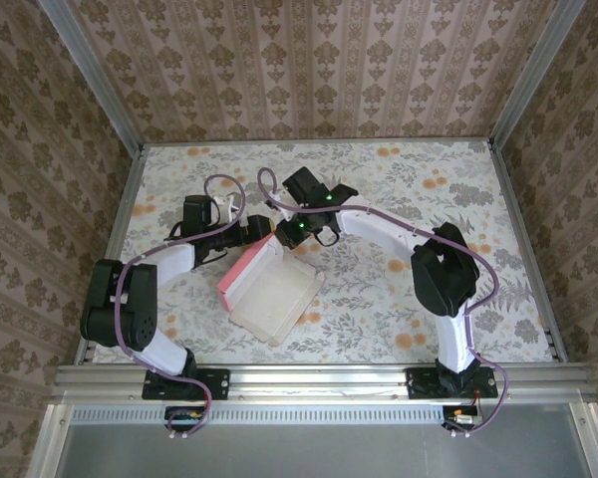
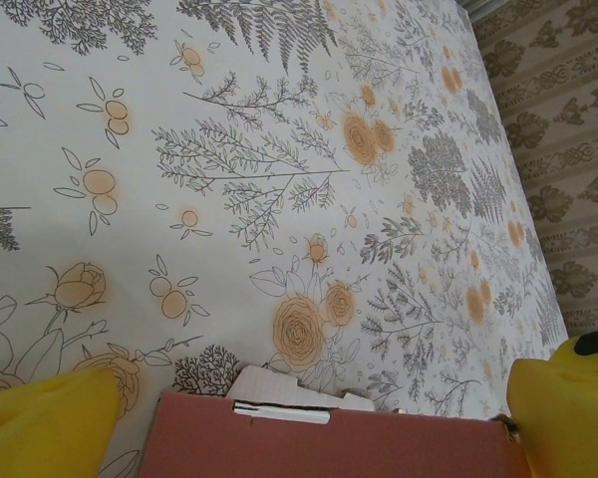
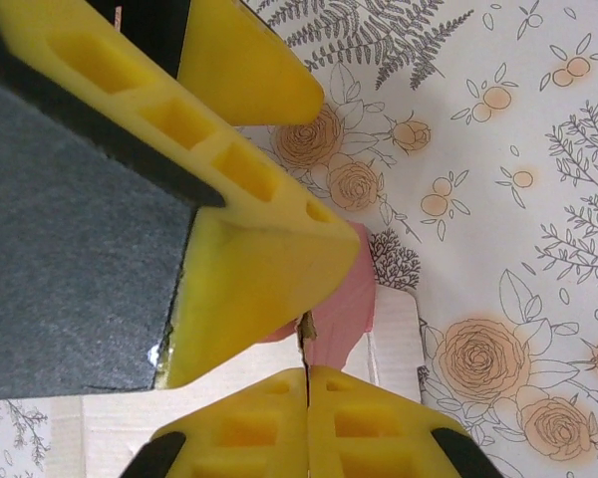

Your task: Fold the paper box

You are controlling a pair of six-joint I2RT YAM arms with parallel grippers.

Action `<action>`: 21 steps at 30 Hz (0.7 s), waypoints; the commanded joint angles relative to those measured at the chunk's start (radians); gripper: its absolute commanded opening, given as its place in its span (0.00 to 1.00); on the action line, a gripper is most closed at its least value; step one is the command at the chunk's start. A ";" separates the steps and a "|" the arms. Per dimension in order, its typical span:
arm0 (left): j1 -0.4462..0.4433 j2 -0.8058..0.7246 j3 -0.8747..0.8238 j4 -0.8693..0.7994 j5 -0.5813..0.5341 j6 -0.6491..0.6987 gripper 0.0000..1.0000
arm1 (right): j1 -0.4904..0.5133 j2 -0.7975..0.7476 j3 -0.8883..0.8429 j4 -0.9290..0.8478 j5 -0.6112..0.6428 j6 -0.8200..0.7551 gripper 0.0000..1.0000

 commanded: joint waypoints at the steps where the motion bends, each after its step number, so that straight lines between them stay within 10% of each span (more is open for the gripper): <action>1: 0.012 0.012 0.010 0.003 0.006 0.017 1.00 | 0.002 -0.062 -0.047 0.028 -0.055 0.044 0.14; 14: 0.021 0.007 0.005 0.005 0.022 0.019 1.00 | -0.128 -0.315 -0.361 0.382 -0.226 0.256 0.60; 21: 0.023 0.005 0.008 -0.002 0.025 0.022 1.00 | -0.173 -0.441 -0.500 0.508 -0.054 0.315 0.78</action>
